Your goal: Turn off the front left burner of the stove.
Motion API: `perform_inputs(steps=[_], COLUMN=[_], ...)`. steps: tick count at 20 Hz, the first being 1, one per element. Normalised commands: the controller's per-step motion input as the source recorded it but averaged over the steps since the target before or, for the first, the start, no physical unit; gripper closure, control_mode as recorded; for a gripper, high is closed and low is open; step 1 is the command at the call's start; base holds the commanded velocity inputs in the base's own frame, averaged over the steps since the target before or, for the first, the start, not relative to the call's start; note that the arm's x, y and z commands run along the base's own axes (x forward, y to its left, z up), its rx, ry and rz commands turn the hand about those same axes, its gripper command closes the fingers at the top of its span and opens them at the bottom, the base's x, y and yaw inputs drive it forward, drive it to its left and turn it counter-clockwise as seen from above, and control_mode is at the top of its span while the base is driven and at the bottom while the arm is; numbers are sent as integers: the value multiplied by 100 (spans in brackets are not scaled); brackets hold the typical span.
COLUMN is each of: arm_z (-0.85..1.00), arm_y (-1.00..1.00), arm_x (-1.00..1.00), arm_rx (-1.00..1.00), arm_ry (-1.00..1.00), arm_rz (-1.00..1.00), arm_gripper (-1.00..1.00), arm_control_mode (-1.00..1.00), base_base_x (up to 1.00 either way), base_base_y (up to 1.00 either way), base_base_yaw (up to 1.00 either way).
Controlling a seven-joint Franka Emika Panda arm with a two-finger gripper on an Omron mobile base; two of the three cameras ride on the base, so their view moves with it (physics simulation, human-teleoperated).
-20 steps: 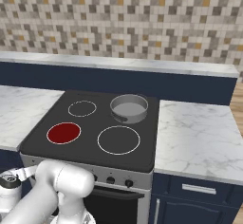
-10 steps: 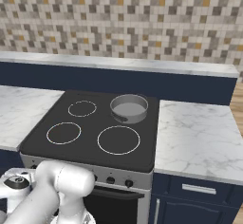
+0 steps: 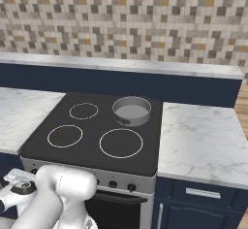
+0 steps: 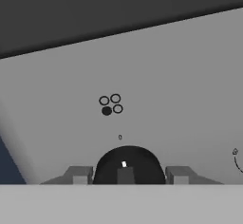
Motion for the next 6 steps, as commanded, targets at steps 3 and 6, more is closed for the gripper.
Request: perform_inputs(steps=[3,6], arm_z=[23,4], arm_y=[0,0], arm_x=[0,1], arm_rx=[39,34], arm_ry=[-3,-4], arm_rz=[-15,-18], arm_gripper=[100,100], arm_control_mode=[-100,-100], base_base_x=[0,0], base_base_y=[0,0], base_base_yaw=[0,0])
